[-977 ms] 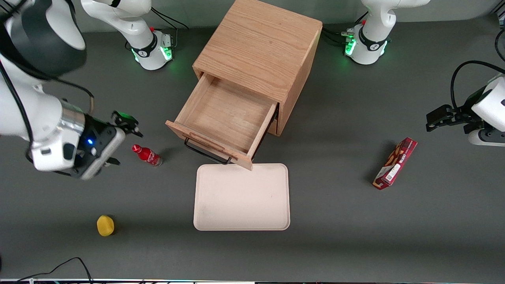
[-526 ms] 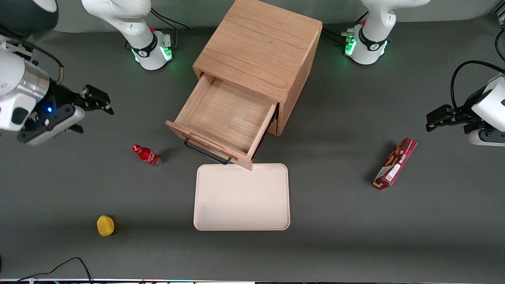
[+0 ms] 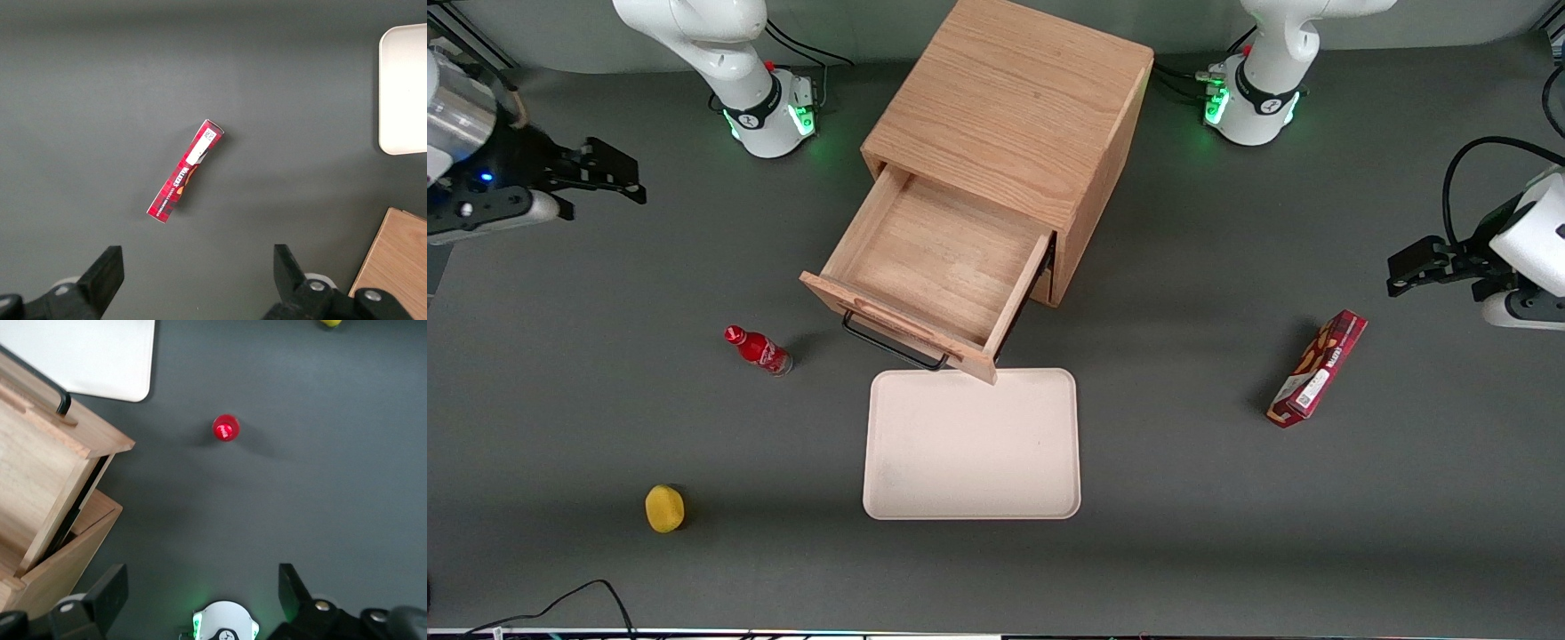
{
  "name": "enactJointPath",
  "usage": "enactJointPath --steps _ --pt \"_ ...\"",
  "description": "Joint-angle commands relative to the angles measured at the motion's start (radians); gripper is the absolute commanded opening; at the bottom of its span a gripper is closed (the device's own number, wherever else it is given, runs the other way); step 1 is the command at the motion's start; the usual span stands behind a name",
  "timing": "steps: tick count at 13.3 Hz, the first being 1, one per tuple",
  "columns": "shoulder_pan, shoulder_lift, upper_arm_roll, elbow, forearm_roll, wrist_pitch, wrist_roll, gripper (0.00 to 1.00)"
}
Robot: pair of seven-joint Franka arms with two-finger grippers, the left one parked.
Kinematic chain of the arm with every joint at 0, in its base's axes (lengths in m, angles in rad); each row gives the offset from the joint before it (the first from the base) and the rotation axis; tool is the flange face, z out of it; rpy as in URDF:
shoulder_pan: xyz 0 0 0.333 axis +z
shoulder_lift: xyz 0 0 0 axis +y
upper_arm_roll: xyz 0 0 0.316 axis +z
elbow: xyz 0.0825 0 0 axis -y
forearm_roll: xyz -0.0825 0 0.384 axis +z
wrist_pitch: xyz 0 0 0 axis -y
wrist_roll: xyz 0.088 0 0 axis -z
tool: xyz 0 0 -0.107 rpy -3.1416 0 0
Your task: Open upper drawer
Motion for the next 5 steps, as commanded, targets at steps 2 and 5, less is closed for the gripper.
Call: enactJointPath --steps 2,5 --pt "0.008 0.000 0.005 0.011 -0.015 0.018 0.076 1.00" --pt "0.205 -0.003 -0.190 0.018 -0.061 0.009 0.072 1.00"
